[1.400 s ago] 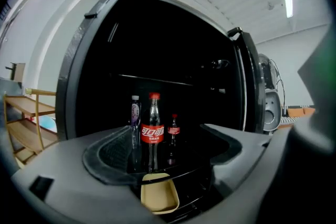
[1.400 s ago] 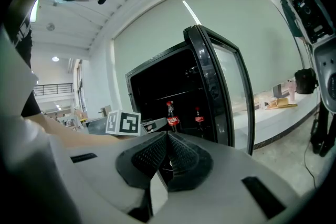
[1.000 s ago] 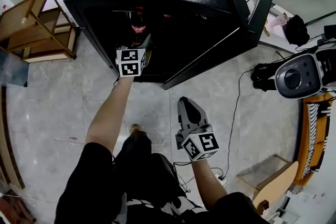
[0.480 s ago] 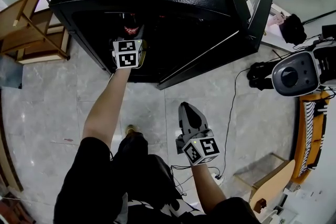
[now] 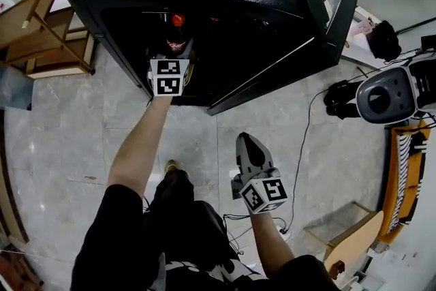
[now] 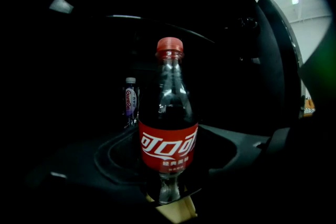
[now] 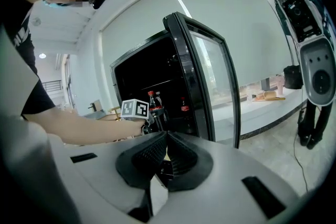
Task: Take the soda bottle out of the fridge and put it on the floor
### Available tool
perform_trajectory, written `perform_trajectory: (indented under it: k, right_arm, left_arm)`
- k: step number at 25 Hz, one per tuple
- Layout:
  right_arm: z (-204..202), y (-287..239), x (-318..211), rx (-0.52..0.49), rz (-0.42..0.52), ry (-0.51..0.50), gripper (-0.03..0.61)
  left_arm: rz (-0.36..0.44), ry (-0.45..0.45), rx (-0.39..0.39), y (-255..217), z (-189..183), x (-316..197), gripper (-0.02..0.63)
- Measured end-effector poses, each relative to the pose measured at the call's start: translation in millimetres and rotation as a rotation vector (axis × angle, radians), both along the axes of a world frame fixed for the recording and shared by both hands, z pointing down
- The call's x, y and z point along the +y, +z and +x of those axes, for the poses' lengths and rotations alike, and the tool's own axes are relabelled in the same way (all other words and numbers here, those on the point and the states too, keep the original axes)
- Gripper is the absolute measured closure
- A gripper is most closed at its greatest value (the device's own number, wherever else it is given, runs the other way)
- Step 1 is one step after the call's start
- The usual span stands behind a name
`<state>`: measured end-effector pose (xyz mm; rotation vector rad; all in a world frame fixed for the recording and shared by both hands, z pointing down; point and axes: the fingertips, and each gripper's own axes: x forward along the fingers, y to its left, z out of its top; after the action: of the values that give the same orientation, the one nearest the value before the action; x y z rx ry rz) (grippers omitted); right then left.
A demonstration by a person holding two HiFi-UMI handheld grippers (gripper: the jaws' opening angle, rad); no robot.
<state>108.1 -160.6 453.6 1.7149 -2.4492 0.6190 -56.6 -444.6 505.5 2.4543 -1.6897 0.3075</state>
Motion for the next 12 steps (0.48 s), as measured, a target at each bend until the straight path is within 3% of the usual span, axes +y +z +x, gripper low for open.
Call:
perform_trajectory:
  k: [12]
  right_arm:
    - [-6.4, -6.2, 25.2, 0.003, 0.020, -0.041, 0.554]
  left_arm:
    - [0.030, 0.067, 0.046, -26.3, 5.3, 98.4, 0.304]
